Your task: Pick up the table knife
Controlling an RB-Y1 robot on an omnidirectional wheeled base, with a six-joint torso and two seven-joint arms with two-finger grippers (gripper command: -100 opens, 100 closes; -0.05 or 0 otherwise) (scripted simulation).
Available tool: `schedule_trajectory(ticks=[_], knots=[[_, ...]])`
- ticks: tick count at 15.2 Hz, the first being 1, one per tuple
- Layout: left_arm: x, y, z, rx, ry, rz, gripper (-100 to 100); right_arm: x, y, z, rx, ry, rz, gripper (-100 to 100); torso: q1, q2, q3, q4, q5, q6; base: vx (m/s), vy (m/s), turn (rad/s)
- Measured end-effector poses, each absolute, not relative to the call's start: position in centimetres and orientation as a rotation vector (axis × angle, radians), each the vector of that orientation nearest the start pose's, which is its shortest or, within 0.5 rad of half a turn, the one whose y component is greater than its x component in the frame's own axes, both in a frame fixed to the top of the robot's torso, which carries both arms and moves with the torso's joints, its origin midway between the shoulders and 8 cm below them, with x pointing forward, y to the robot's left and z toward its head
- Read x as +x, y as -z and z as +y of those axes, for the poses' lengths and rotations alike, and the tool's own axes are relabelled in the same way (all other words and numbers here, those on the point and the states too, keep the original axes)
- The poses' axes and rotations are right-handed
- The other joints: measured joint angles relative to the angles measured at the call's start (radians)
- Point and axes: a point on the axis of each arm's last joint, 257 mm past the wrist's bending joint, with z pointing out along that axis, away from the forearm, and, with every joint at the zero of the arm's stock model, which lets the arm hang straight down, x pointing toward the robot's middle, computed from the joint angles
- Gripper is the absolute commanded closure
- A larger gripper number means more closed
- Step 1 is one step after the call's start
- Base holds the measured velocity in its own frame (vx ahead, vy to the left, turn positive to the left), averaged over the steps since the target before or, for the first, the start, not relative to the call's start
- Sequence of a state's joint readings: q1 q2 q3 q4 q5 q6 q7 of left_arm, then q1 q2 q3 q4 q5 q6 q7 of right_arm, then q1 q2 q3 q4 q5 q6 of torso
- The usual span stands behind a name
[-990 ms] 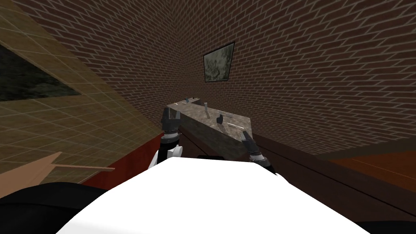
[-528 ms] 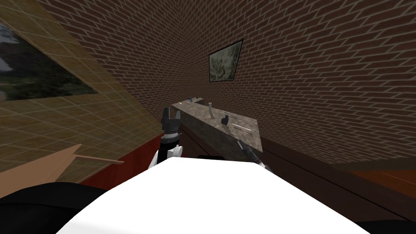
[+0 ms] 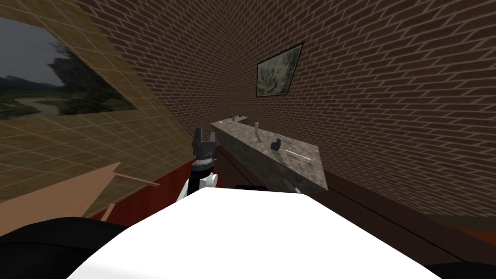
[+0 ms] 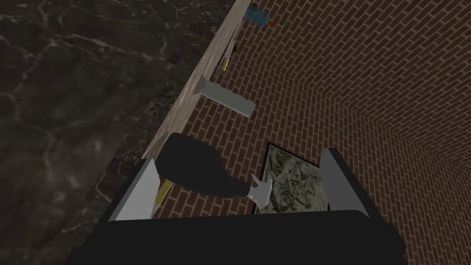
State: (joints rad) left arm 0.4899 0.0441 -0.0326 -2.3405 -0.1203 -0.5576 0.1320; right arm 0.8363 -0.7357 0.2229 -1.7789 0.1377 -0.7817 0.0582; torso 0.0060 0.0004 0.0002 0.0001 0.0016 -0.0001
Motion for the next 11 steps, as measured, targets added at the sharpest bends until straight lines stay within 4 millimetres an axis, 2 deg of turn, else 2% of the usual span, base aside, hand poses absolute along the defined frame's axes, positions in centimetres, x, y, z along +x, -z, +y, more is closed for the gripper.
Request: schedule_trajectory(ticks=[2,4,11], knots=[[32.5,-6.1,24.2,-0.500,1.418,0.608,0,19.3,31.5,-25.3,0.429,-1.143,1.850,-100,0.000,-0.001,0.000,0.000,0.000,0.000,0.032,0.075,0.125],[32.5,-6.1,24.2,-0.500,1.418,0.608,0,18.3,32.0,-26.0,0.408,-1.136,1.897,-100,-0.002,0.000,0.000,0.000,0.000,0.000,0.015,0.049,0.070],[32.5,-6.1,24.2,-0.500,1.418,0.608,0,10.8,37.1,-27.9,0.338,-1.098,2.181,-100,0.000,-0.001,-0.001,0.000,0.000,-0.001,0.032,0.080,0.162]])
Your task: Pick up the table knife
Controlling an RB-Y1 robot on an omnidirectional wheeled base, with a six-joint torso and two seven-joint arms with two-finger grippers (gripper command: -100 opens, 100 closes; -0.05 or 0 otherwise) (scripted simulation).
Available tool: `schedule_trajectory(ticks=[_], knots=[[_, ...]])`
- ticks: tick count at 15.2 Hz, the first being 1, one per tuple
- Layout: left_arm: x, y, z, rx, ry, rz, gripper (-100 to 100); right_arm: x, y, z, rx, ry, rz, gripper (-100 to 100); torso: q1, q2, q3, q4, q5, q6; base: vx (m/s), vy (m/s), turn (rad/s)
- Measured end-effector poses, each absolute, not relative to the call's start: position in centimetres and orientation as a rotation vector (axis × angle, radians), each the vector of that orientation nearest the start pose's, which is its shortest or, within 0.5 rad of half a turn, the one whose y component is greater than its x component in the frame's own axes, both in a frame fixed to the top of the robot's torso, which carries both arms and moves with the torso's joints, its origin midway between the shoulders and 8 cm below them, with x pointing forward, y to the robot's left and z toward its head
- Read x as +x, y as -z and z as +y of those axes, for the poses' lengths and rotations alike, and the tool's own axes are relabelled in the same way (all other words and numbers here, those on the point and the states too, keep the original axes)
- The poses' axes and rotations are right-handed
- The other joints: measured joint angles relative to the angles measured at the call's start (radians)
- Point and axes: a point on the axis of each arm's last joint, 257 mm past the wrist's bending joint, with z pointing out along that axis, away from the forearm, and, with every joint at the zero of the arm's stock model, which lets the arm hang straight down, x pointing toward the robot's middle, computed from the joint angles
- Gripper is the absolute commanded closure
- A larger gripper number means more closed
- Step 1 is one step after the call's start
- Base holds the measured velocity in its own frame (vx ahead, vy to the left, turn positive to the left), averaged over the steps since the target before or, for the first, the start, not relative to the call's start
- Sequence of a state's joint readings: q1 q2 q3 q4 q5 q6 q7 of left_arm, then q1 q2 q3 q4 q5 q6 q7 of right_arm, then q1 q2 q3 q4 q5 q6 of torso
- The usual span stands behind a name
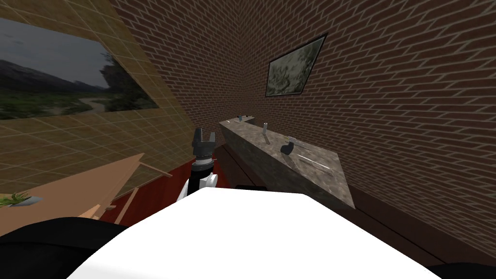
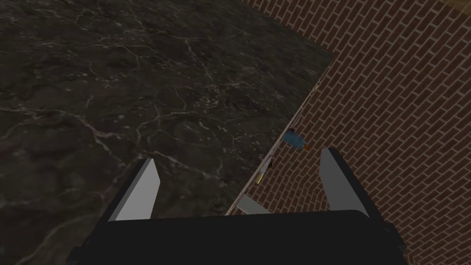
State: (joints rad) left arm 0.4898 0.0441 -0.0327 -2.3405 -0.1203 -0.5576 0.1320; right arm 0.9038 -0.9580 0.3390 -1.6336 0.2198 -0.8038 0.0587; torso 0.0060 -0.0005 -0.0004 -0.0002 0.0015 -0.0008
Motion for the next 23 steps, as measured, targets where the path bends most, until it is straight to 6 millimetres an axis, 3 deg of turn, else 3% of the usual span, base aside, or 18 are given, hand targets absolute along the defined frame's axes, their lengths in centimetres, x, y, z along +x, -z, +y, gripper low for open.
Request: schedule_trajectory(ticks=[7,10,14,18,23], knots=[[32.5,-6.1,24.2,-0.500,1.418,0.608,0,1.9,40.2,-32.1,0.244,-1.037,2.480,-100,0.000,0.000,0.000,0.000,0.000,0.000,0.036,0.068,0.132],[32.5,-6.1,24.2,-0.500,1.418,0.608,0,-1.4,41.0,-35.0,0.201,-0.997,2.604,-100,-0.001,-0.001,0.000,0.000,0.000,0.000,0.045,0.054,0.154],[32.5,-6.1,24.2,-0.500,1.418,0.608,0,-5.8,41.0,-37.9,0.136,-0.940,2.753,-100,-0.003,-0.001,0.000,0.000,0.000,0.000,0.049,0.042,0.164],[32.5,-6.1,24.2,-0.500,1.418,0.608,0,-10.6,40.3,-42.6,0.055,-0.868,2.931,-100,-0.002,-0.002,-0.001,0.000,0.000,0.000,0.057,0.039,0.179],[32.5,-6.1,24.2,-0.500,1.418,0.608,0,-15.1,38.7,-48.6,-0.052,-0.746,3.121,-100,-0.004,-0.003,-0.001,0.000,-0.001,0.000,0.063,0.018,0.174]])
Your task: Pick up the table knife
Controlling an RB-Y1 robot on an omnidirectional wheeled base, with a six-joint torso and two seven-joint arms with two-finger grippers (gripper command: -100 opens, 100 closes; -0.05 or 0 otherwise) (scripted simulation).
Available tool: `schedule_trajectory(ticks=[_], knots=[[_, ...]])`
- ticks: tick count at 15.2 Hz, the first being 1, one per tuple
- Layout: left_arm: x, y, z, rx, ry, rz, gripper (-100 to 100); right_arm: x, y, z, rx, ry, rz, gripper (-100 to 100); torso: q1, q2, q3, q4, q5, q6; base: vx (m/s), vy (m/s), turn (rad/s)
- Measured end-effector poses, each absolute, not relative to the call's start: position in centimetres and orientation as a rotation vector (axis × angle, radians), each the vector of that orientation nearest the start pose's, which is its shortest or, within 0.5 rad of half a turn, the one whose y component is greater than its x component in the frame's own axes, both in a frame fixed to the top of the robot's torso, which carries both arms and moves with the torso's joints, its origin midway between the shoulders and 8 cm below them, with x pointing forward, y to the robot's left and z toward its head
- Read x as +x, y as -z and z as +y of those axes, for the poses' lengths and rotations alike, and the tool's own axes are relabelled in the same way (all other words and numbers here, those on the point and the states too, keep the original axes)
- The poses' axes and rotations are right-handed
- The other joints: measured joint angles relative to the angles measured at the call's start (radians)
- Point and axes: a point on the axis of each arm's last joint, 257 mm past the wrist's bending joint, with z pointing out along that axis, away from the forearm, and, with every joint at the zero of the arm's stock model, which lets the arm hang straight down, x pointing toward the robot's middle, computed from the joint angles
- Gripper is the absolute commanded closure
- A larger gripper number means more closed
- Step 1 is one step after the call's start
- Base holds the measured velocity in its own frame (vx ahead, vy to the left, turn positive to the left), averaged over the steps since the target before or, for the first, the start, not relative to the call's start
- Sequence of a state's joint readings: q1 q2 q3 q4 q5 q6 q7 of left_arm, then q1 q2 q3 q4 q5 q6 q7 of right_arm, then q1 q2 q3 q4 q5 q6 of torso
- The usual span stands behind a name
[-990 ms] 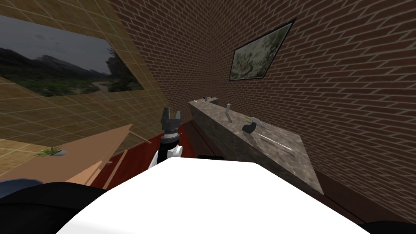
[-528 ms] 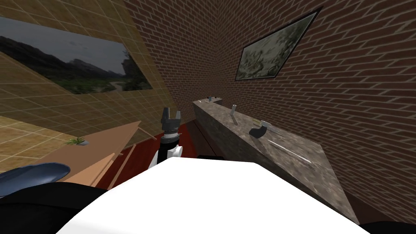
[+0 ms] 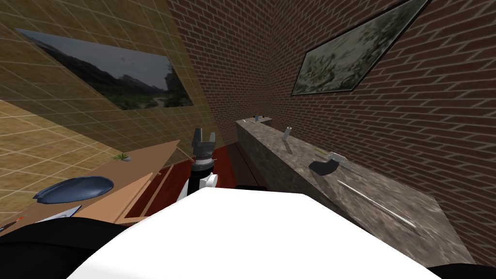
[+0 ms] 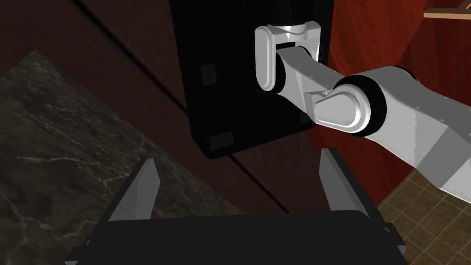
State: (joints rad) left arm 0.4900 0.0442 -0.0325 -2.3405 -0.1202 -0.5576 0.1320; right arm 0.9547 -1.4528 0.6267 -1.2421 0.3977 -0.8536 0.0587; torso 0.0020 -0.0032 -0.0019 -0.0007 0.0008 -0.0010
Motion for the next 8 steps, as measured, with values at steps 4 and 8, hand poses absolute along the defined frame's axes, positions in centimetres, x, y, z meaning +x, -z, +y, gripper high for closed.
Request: schedule_trajectory(ticks=[4,8], knots=[[32.5,-6.1,24.2,-0.500,1.418,0.608,0,-17.2,36.7,-53.4,-0.135,-0.635,3.241,-100,-0.001,0.000,0.000,0.000,0.000,-0.001,0.063,-0.002,0.184],[32.5,-6.1,24.2,-0.499,1.418,0.609,0,-18.8,33.9,-58.6,-0.234,-0.492,3.361,-100,-0.005,-0.002,-0.001,0.000,-0.001,0.000,0.083,-0.054,0.238]])
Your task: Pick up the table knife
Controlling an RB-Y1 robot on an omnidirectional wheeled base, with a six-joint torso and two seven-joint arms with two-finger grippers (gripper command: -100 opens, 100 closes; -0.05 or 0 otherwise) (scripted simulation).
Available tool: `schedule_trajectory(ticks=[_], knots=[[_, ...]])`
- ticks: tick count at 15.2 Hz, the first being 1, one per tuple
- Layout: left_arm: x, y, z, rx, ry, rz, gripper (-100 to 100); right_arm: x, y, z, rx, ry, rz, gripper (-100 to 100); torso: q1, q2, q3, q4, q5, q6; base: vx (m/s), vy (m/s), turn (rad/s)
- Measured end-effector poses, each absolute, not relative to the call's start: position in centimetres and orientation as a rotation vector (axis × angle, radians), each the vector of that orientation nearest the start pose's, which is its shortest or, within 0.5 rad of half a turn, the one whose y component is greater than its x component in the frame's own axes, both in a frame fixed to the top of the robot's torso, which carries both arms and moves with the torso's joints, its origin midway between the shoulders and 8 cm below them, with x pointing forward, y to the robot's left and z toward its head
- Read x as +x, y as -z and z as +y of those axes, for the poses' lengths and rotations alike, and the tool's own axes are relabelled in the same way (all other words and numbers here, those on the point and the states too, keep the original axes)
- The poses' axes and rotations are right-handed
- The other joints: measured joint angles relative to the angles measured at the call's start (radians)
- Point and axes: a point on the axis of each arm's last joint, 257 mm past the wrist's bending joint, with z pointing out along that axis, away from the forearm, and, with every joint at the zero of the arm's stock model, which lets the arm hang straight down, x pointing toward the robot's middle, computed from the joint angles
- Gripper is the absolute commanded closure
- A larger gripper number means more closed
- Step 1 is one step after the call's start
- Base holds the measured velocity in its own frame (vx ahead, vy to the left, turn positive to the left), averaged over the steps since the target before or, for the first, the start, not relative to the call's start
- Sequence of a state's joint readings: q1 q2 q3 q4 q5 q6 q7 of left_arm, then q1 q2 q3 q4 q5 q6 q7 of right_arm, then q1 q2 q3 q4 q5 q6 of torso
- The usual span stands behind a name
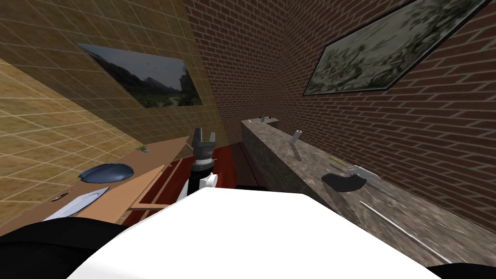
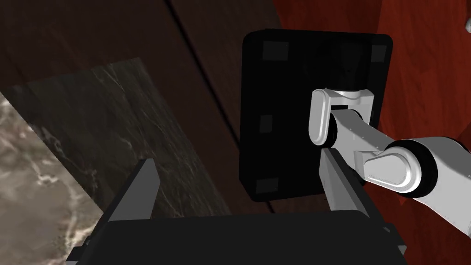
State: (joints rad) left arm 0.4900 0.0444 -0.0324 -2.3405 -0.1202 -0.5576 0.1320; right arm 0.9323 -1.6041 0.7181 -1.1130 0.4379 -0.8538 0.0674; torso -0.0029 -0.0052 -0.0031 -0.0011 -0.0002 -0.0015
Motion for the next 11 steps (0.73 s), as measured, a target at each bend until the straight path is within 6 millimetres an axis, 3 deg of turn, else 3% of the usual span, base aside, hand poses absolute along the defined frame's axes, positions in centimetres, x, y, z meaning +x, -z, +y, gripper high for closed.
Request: schedule_trajectory(ticks=[2,6,8,11], knots=[[32.5,-6.1,24.2,-0.499,1.418,0.609,0,-18.6,32.7,-61.1,-0.291,-0.412,3.402,-100,-0.002,0.000,0.000,0.000,0.000,0.000,0.082,-0.091,0.227],[32.5,-6.1,24.2,-0.499,1.418,0.609,0,-17.9,32.0,-63.8,-0.353,-0.308,3.426,-100,-0.002,0.002,0.001,0.001,-0.001,0.000,0.052,-0.103,0.151],[32.5,-6.1,24.2,-0.499,1.418,0.609,0,-16.3,32.0,-65.5,-0.392,-0.241,3.414,-100,-0.008,0.001,0.001,0.000,-0.002,0.000,0.079,-0.199,0.266],[32.5,-6.1,24.2,-0.499,1.418,0.609,0,-13.9,32.3,-66.6,-0.428,-0.180,3.380,-100,-0.008,0.001,0.001,0.000,-0.003,0.001,0.054,-0.162,0.100]])
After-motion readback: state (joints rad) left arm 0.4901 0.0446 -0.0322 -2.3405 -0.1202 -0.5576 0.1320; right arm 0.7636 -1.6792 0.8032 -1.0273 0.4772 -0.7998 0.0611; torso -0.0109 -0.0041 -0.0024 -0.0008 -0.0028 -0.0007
